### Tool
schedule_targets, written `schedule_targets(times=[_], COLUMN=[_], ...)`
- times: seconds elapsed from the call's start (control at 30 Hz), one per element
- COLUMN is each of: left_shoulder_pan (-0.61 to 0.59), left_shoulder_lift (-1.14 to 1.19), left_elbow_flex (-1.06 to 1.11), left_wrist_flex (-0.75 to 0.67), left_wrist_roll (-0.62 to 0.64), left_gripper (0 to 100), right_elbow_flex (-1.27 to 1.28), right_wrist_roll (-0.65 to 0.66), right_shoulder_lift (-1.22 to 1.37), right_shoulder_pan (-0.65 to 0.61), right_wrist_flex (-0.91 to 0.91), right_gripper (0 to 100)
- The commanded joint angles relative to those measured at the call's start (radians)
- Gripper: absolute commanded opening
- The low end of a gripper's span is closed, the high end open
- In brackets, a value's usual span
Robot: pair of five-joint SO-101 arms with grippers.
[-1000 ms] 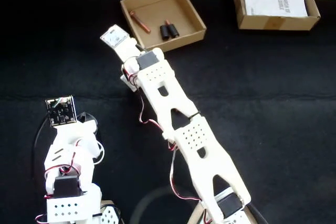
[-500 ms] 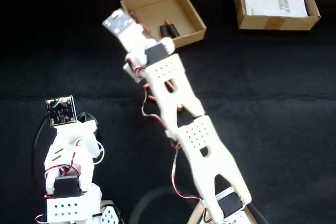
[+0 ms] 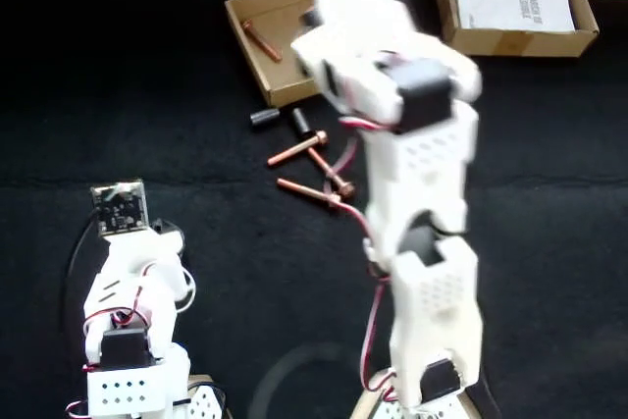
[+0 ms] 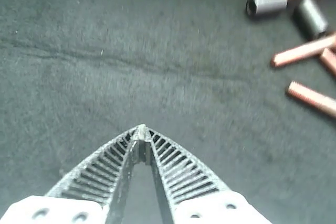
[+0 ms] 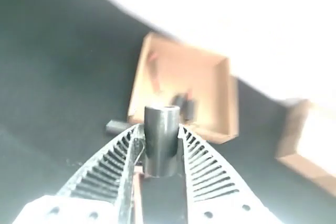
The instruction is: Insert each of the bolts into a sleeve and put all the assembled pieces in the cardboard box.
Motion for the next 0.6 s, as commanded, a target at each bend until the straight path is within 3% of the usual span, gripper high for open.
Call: schedule_targets(times=[0.0,0.13,0.33,0.57], left_shoulder_pan=[0.033,0.047,0.044,0.070], left_shoulder_lift=[0.001,0.001,-0.001,0.001], left_elbow_flex=[0.018,0.018,0.008,-0.073], left_wrist_flex=[0.046,0.058,0.063,0.075], left_wrist_roll=[-0.057,-0.061,-0.255,-0.382], left_gripper=[2,2,2,2], right_elbow_flex=[-0.007,0.309,0.865,1.287], right_wrist_roll=[-0.075,-0.104,-0.104,-0.106], right_shoulder_lift=[-0.226,-0.512,-0.969,-1.377], right_shoulder_pan=[0.087,0.154,0.208,0.329], right_wrist_flex=[0.013,0.013,0.010,0.008], right_gripper=[0.6,0.6,0.6,0.6])
